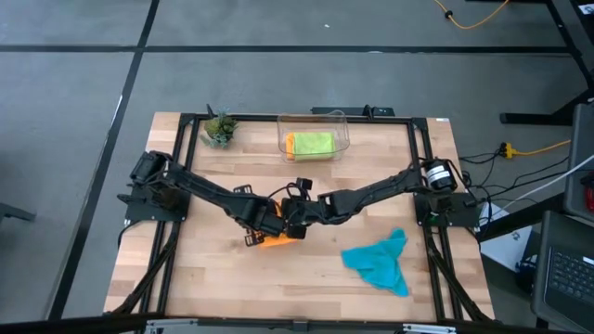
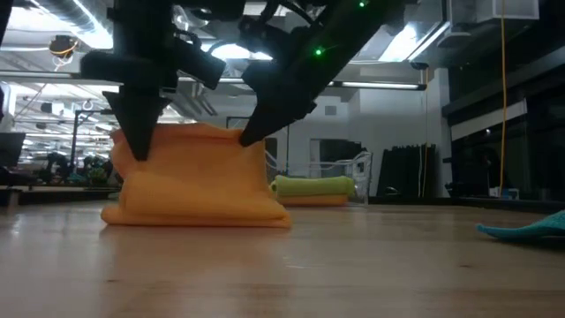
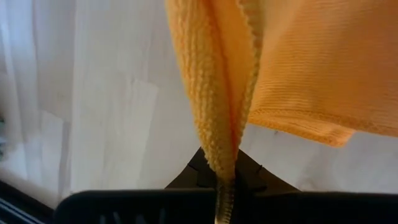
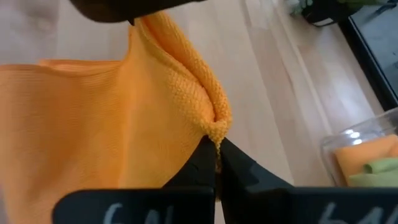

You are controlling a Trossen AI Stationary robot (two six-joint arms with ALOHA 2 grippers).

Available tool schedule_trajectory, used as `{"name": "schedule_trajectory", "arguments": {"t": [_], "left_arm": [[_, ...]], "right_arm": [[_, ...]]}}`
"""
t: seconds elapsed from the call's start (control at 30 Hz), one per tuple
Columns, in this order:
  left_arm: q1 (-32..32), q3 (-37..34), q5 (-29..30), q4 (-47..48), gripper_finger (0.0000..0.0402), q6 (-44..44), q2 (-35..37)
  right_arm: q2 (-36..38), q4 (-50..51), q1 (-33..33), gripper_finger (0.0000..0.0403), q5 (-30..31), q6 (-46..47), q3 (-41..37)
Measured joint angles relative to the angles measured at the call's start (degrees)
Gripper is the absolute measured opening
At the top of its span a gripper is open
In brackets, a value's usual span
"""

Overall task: Fold microfiber towels
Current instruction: Fold the orange microfiber cloth

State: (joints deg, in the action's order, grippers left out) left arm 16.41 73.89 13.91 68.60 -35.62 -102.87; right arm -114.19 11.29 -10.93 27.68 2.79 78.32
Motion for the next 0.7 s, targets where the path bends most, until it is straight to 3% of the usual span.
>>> {"name": "schedule_trajectory", "arguments": {"t": [0.5,0.7], "left_arm": [[7.8,-0.2,0.5,-8.7,0.0,-4.9,0.0],[10.1,-4.7,0.1,-16.2,0.0,-6.3,0.0]], "right_arm": [[-0.6,3.4,-6.2,0.0002,-0.2,-0.1,0.1],[-0.9,4.2,-8.2,0.0004,-0.1,0.0,0.1]]}}
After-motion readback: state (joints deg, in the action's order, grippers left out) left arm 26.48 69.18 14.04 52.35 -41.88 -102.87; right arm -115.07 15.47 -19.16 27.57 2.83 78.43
